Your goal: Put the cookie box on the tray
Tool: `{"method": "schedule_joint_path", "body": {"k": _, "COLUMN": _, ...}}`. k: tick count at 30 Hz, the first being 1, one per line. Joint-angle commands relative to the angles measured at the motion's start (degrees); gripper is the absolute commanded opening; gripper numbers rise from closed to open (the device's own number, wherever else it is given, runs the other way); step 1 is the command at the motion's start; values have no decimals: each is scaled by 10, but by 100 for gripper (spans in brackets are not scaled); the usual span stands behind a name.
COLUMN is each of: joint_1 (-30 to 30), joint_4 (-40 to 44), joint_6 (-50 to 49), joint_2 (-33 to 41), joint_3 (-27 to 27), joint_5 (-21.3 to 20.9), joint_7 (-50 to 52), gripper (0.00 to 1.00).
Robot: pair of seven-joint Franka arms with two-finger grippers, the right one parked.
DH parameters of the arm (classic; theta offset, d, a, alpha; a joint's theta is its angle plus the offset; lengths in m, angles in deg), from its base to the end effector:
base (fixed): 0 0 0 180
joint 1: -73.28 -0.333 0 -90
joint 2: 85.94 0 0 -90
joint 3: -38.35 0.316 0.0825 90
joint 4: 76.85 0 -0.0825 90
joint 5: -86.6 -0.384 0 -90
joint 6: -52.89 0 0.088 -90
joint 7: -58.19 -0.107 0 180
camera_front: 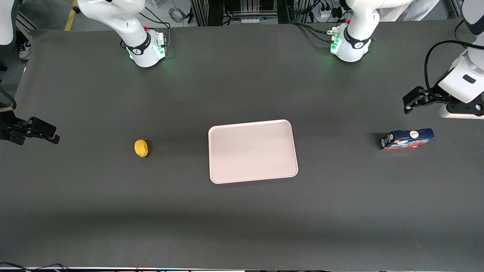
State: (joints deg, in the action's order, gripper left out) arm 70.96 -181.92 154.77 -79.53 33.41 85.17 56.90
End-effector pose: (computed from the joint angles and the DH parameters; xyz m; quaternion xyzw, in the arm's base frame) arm 0.5322 -0.0243 0.5779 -0.9988 0.0362 -0.0281 0.0168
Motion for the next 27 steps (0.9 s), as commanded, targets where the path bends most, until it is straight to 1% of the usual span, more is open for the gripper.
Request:
{"method": "schedule_joint_path", "body": {"k": 1, "joint_1": 1, "joint_4": 11, "joint_6": -13, "joint_2": -3, "joint_3": 1, "joint_5": -7, "joint_7": -6, "gripper": 100}}
{"method": "schedule_joint_path", "body": {"k": 9, "joint_1": 0, "joint_4": 13, "joint_6": -14, "joint_2": -2, "joint_3": 1, "joint_5": -7, "joint_7": -8, "gripper": 100}}
{"method": "schedule_joint_path", "body": {"k": 17, "joint_1": -1, "joint_4": 29, "joint_6": -46, "joint_2": -2, "joint_3": 1, "joint_5": -8, "joint_7": -19, "gripper": 100}}
{"method": "schedule_joint_path", "body": {"k": 19, "joint_1": -1, "joint_4": 29, "joint_6": -46, "joint_2": -2, "joint_3": 4, "joint_5": -8, "joint_7": -60, "gripper": 100}}
{"method": "schedule_joint_path", "body": {"k": 22, "joint_1": -6, "joint_4": 29, "joint_6": -40, "joint_2": -4, "joint_3": 7, "joint_5": -8, "joint_7": -149, "gripper": 100}}
{"method": "schedule_joint_path", "body": {"k": 27, "joint_1": -9, "joint_4": 26, "joint_6": -29, "joint_2": -15, "joint_3": 33, "joint_5": -12, "joint_7": -292, "gripper": 100}}
